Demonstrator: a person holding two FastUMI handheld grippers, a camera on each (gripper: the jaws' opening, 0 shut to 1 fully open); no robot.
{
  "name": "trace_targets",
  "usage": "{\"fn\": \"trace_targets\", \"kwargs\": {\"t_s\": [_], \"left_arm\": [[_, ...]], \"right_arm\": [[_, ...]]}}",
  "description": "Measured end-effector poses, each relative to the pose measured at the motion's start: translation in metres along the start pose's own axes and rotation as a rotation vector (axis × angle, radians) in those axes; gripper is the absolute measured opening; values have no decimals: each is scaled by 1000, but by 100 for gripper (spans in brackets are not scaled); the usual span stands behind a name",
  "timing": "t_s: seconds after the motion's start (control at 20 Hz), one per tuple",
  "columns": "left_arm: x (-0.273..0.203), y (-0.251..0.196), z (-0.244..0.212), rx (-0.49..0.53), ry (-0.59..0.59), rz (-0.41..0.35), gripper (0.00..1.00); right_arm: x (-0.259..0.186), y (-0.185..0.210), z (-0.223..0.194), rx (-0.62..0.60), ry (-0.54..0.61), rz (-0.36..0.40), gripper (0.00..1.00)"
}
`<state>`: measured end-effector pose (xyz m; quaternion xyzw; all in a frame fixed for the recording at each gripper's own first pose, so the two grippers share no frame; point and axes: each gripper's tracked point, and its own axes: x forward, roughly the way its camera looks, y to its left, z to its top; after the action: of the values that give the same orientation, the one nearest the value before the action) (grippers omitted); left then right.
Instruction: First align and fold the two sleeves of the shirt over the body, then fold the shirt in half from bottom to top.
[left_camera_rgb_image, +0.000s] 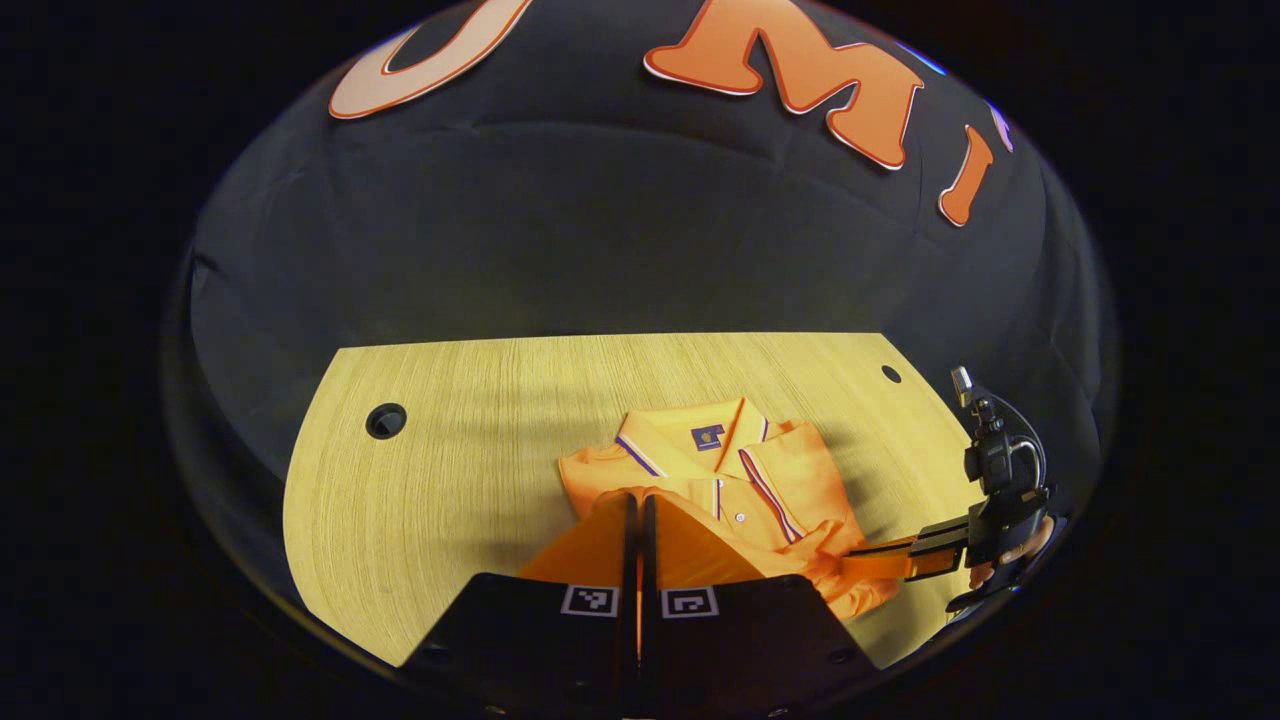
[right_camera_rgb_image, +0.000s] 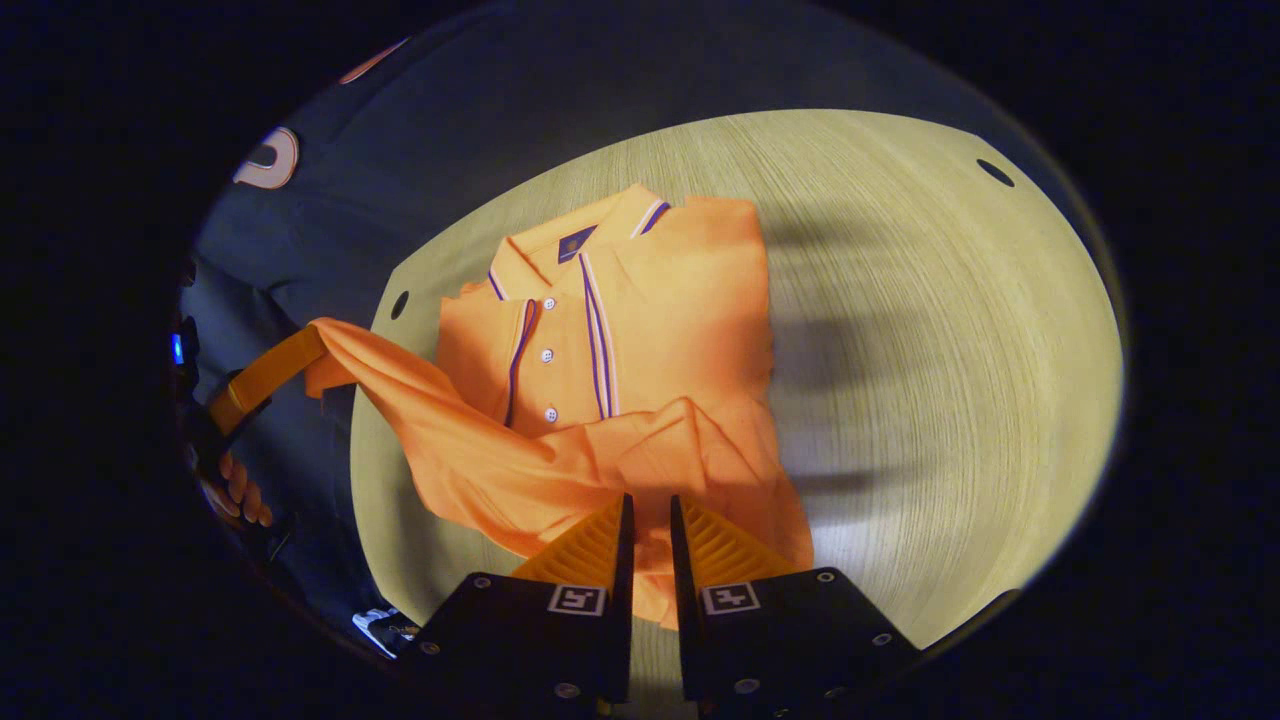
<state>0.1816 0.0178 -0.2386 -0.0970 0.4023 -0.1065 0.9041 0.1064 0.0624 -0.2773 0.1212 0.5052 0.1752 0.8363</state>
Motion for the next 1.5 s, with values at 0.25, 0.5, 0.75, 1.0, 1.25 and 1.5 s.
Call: {"fn": "trace_targets", "kwargs": {"t_s": [0.25, 0.5, 0.75, 1.0, 1.25, 1.5], "left_arm": [[5, 7, -6, -10, 12, -6, 1], [7, 6, -7, -24, 7, -24, 1], [9, 8, -12, -49, 20, -26, 1], [9, 12, -15, -50, 26, -22, 1], [8, 17, -15, -46, 26, -19, 1], [15, 18, -12, -22, 16, -19, 1]], "right_arm": [[-1, 6, 27, 98, -102, 9, 3], [-9, -19, 25, -49, -137, -82, 20], [-3, -25, 3, -218, -75, -120, 45], [8, -31, 8, -244, -75, -171, 67], [1, -23, 29, -204, -177, -146, 19], [-11, -16, 56, -31, -218, -61, 7]]}}
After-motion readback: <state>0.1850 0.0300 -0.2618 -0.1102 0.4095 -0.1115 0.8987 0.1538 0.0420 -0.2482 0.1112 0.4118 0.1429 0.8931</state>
